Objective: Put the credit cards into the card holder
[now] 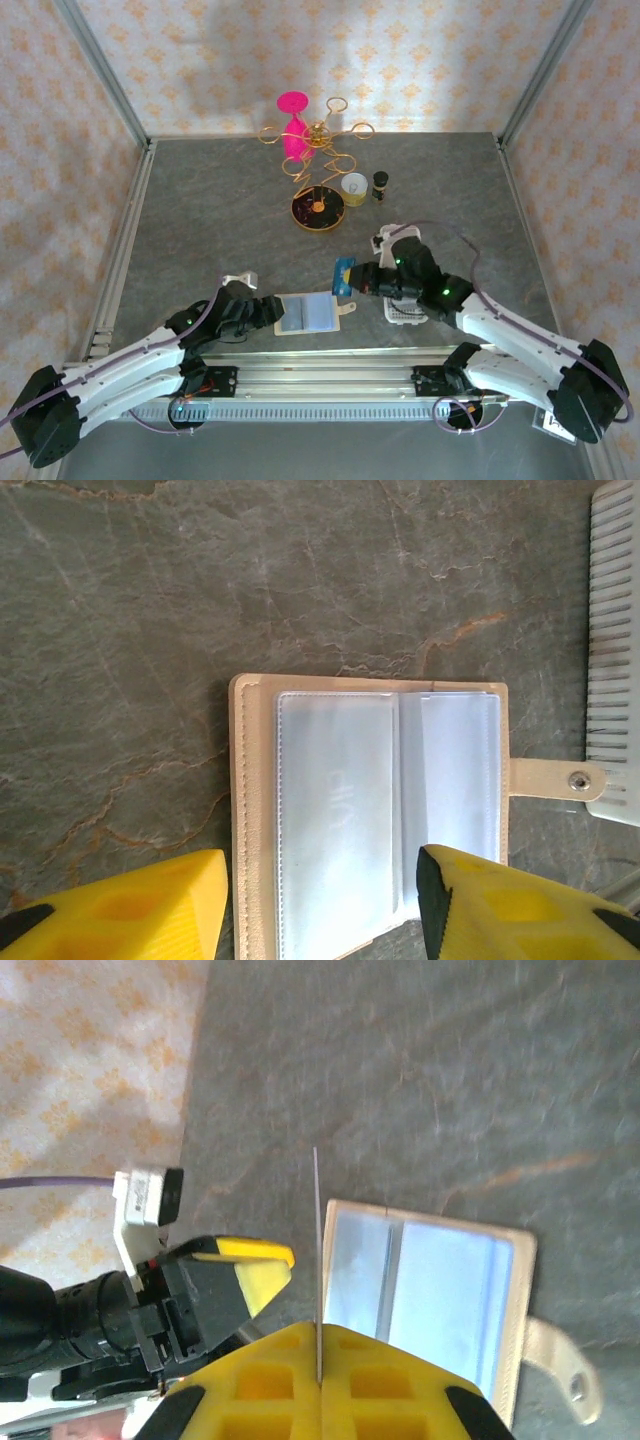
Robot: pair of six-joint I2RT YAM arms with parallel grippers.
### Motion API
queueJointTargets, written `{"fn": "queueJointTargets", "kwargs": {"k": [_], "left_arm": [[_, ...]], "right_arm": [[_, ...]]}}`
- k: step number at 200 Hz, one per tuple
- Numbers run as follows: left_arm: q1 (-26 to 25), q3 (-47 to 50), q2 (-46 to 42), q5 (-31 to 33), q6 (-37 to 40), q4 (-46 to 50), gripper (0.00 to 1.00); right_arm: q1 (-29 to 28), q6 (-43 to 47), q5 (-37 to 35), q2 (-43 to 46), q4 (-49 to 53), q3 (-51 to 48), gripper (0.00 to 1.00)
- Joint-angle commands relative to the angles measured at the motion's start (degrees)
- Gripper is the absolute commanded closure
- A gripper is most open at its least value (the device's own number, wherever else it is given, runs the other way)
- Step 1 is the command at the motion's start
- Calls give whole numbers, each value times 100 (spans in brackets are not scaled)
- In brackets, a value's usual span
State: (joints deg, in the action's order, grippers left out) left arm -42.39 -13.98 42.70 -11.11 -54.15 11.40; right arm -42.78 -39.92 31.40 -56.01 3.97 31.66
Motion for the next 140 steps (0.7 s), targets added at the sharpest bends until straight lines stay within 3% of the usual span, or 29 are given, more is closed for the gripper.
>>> {"fn": "queueJointTargets", "kwargs": {"k": [1,53,140], "left_arm": [[-33,-228,61,174,10,222,47],[-88,-337,438,99,137,182,55],[-353,-483,1070,193,247,82,61]], "right_arm": [[-380,-844,-419,-264,-860,-191,100],[-1022,-1201,-634,-1139,-1924,-368,100],[-1310,-1016,-711,-2271,-1833,165,100]]}}
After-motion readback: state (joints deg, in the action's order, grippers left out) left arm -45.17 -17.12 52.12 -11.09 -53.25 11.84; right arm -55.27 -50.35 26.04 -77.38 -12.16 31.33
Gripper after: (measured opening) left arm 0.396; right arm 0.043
